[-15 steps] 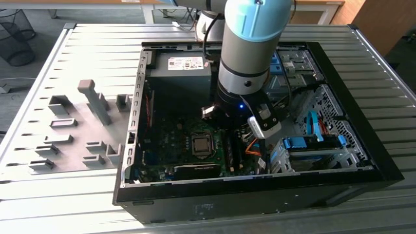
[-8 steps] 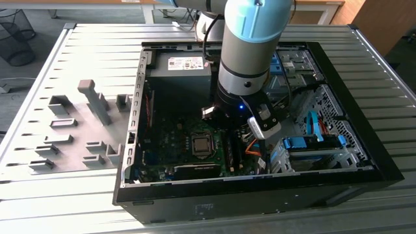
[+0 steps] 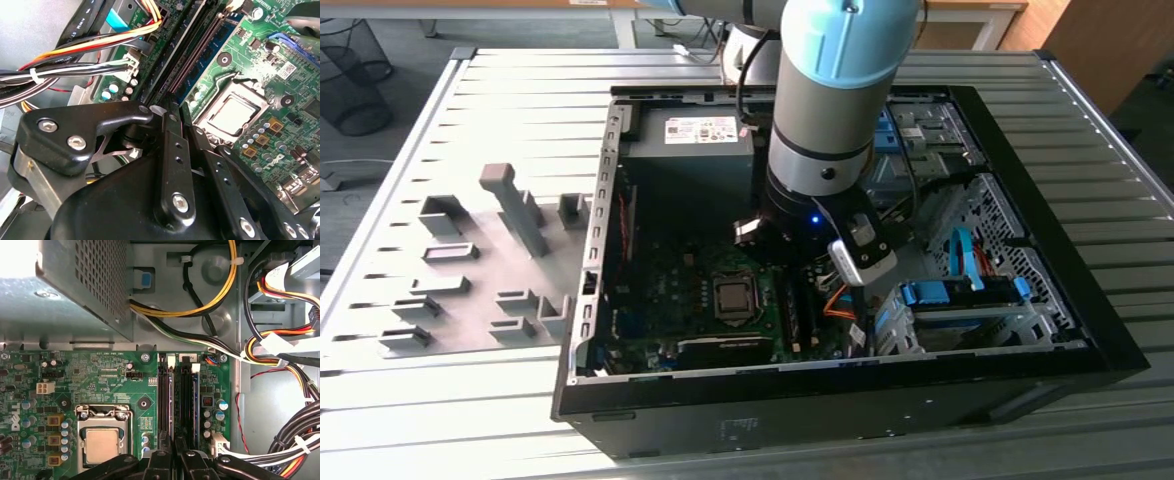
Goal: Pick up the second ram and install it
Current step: 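Insert the second ram into the second slot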
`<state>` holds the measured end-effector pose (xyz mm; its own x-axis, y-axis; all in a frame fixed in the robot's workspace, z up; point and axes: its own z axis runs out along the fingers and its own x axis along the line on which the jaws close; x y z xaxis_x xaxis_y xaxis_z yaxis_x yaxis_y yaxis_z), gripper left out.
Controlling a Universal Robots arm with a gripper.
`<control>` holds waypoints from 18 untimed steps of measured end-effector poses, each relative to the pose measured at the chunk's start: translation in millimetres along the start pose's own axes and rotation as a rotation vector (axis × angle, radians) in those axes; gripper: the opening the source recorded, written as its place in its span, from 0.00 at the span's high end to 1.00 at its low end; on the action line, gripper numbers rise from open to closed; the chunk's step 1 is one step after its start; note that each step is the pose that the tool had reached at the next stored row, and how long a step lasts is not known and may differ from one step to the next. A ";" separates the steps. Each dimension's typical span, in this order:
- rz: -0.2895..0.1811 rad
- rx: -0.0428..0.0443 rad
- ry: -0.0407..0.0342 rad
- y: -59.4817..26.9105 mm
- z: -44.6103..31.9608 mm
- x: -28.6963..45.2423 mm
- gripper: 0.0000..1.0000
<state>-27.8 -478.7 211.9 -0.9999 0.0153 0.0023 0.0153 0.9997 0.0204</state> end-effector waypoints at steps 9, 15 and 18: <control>-0.004 -0.0004 0.0003 0.3 -0.1 0.0 0.86; -0.004 -0.0003 0.0003 0.2 1.9 0.0 0.86; -0.004 -0.0001 0.0004 0.2 2.0 0.0 0.86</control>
<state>-27.8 -478.5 209.9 -0.9999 0.0116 0.0026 0.0117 0.9997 0.0205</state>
